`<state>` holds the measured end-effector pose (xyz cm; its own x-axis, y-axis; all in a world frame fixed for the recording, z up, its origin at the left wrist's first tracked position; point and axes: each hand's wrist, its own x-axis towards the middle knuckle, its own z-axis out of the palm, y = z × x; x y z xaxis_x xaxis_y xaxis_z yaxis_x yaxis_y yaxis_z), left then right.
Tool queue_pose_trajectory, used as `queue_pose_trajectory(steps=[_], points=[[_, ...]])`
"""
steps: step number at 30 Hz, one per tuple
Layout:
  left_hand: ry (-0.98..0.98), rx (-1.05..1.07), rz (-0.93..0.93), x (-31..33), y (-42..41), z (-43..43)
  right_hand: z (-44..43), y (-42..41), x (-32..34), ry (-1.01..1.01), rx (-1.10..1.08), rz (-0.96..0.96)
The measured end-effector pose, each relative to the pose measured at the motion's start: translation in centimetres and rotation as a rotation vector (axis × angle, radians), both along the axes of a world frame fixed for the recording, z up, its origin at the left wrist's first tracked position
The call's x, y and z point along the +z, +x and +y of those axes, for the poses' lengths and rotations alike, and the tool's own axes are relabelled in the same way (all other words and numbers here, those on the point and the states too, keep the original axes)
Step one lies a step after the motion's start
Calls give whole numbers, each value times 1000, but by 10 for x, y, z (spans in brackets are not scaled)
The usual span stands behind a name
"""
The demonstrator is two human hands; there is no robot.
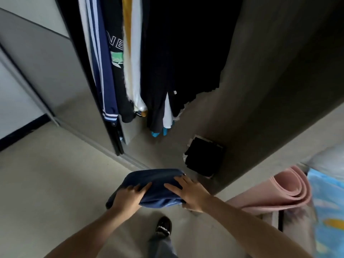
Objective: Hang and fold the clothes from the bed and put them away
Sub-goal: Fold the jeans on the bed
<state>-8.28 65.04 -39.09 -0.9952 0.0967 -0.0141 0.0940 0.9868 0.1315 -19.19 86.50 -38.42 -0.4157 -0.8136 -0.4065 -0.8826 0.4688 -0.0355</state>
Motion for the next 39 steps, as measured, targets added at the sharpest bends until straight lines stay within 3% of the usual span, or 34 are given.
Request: queue_pose_trajectory(steps=[9, 14, 20, 23, 28, 30, 32, 35, 39], points=[[-59, -122, 5, -72, -135, -27, -17, -103, -73, -15, -138, 14], [-75, -248, 192, -153, -201, -29, -10, -135, -145, -79, -252, 69], [-80, -415, 266, -269, -263, -16, 4, -155, -252, -30, -388, 123], [-112, -455, 303, -337, -300, -23, -4, -179, -324, -34, -375, 274], [-171, -445, 416, -429, -376, -67, -40, -263, -420, -259, -324, 558], [-264, -347, 373, -457, -425, -77, -60, -308, -447, -289, -373, 655], [-418, -153, 194, -480, -476, -91, -69, -347, -474, -185, -477, 676], [-525, -21, -81, -503, -503, -104, -63, -369, -511, 27, -662, 410], [-519, -49, -142, -506, -480, -109, -63, -342, -516, 115, -468, 387]])
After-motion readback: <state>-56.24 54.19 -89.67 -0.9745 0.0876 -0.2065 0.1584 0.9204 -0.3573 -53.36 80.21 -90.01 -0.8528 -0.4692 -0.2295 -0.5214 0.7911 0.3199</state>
